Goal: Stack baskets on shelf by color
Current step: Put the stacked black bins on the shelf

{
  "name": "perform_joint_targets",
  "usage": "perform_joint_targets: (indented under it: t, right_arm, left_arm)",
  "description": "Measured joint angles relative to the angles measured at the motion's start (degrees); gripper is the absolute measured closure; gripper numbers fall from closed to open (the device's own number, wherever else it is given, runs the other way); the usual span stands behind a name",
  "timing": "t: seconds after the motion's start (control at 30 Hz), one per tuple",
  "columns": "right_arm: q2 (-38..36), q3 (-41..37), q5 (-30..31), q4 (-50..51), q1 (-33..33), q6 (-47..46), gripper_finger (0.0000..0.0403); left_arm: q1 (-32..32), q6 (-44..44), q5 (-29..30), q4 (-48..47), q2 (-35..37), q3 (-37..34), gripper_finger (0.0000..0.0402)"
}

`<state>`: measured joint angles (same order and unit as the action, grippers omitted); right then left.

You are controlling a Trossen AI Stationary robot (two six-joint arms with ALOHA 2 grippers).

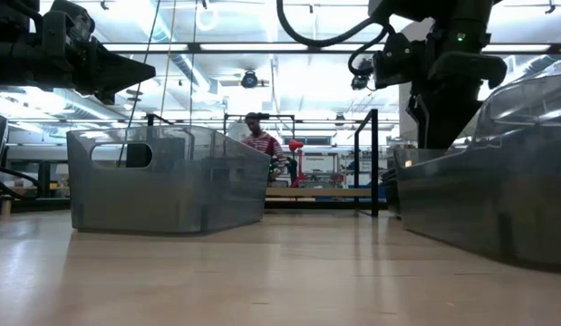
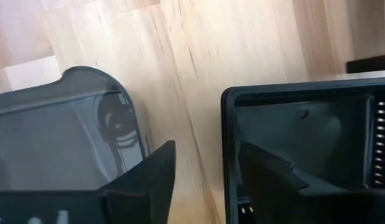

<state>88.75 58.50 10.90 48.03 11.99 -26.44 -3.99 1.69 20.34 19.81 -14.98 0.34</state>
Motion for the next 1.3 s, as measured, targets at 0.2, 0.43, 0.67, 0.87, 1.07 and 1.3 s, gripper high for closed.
perform_joint_targets:
  t: [0.2, 0.43, 0.67, 0.87, 1.07, 1.3]
  right_arm:
    - [0.0, 0.0, 0.8, 0.6, 0.0, 0.0, 0.0191]
    - [0.0, 0.0, 0.9, 1.5, -0.2, 0.8, 0.0184]
    - [0.0, -2.7, 1.0, -1.7, -1.7, 1.4, 0.0189]
    - [0.0, -6.3, 2.4, -5.0, -2.3, 1.6, 0.0190]
    - [0.0, -7.4, 2.9, -6.1, -3.2, 2.2, 0.0224]
    - [0.0, -7.4, 2.9, -6.9, -3.5, 1.0, 0.0306]
  left_arm:
    - [0.0, 0.0, 0.0, 0.0, 0.0, 0.0, 0.0372]
    - [0.0, 0.0, 0.0, 0.0, 0.0, 0.0, 0.0375]
    - [0.0, 0.0, 0.0, 0.0, 0.0, 0.0, 0.0366]
    - [0.0, 0.0, 0.0, 0.0, 0.0, 0.0, 0.0371]
    - [0.0, 0.0, 0.0, 0.0, 0.0, 0.0, 0.0376]
    - [0.0, 0.0, 0.0, 0.0, 0.0, 0.0, 0.0366]
